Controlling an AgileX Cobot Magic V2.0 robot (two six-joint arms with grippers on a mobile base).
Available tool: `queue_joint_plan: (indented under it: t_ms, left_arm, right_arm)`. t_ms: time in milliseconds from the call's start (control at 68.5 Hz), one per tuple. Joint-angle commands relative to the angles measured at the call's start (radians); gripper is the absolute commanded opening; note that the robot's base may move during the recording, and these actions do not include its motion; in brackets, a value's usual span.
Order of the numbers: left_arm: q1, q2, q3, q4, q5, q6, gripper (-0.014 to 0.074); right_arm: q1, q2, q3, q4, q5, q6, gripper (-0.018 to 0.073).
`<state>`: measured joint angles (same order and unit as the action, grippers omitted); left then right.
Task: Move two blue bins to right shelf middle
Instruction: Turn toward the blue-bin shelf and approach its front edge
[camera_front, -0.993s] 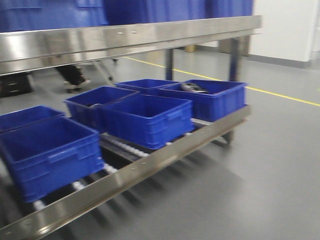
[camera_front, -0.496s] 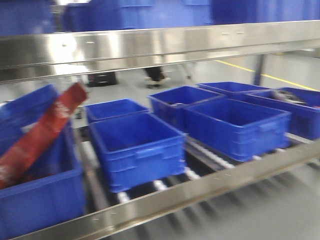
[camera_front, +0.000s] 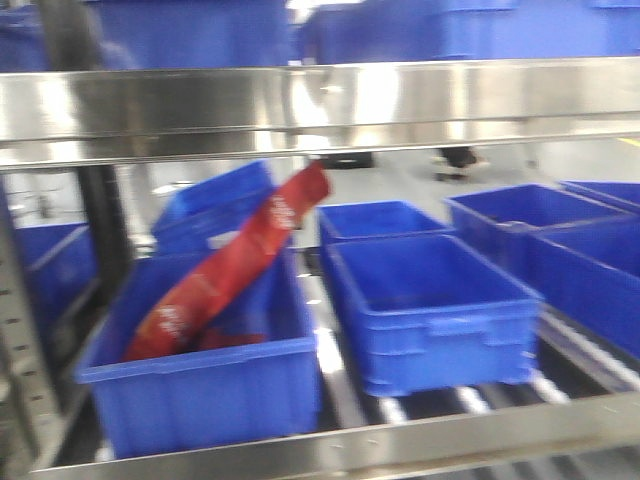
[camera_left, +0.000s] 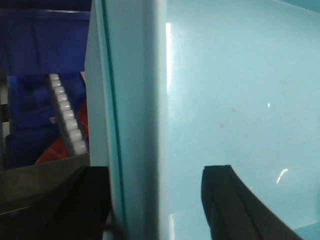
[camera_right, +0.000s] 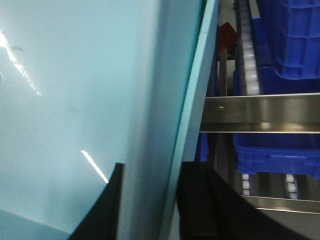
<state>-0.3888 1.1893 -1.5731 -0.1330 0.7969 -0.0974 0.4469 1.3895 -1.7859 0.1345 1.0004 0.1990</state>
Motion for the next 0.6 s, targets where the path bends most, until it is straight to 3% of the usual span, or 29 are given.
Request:
queue_joint_plan:
  t_ms: [0,584]
  left_arm:
    - [-0.003,-0.018,-0.016,-0.015,-0.06,0.04,-0.0111]
    - [-0.003,-0.018,-0.016,-0.015,-0.06,0.04,-0.0111]
  right_arm:
    - [-0.004,-0.014,-0.018,-0.001,-0.09,-0.018,-0.0154]
    - [-0.004,-0.014,-0.018,-0.001,-0.09,-0.018,-0.0154]
